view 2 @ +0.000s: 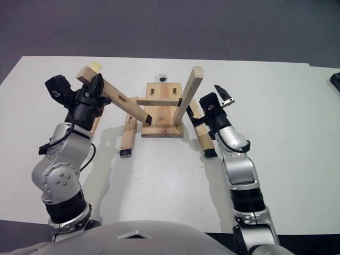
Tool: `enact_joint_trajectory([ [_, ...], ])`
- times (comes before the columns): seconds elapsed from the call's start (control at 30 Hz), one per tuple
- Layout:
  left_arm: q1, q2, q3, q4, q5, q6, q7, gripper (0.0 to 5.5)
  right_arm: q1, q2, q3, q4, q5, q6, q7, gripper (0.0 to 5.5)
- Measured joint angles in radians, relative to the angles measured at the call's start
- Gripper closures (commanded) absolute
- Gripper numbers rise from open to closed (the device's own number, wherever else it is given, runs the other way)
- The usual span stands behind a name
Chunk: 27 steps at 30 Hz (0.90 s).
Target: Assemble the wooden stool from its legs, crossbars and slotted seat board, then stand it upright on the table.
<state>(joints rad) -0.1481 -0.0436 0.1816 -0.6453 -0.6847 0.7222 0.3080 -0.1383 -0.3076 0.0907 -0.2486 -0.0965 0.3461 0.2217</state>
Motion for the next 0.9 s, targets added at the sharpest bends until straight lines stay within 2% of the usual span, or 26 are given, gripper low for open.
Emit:
enact_joint_trajectory([
  [0.1, 0.004, -0.023, 0.044, 0.008, -0.052, 0.010, 0.034, 4.48, 0.003, 0.001, -0.002, -0.001, -0.001, 0.000, -0.002, 0.10],
  [0.23, 0.001, 0.018, 0.033, 0.000, -0.043, 0.042, 0.047, 4.48, 0.011, 0.007, -0.002, -0.007, -0.001, 0.002, -0.009, 0.10],
  [0.3, -0.008, 0.037, 0.009, -0.009, -0.020, 0.052, 0.049, 4.48, 0.013, 0.010, -0.002, -0.009, -0.002, 0.004, -0.012, 0.10],
  [0.53, -0.075, 0.141, -0.193, -0.070, 0.140, 0.107, 0.048, 4.48, 0.018, 0.026, 0.004, -0.025, -0.003, 0.012, -0.013, 0.10],
  [0.9, -0.072, 0.125, -0.227, -0.063, 0.218, 0.111, 0.027, 4.48, 0.018, 0.040, 0.006, -0.039, -0.032, 0.021, -0.029, 0.10],
])
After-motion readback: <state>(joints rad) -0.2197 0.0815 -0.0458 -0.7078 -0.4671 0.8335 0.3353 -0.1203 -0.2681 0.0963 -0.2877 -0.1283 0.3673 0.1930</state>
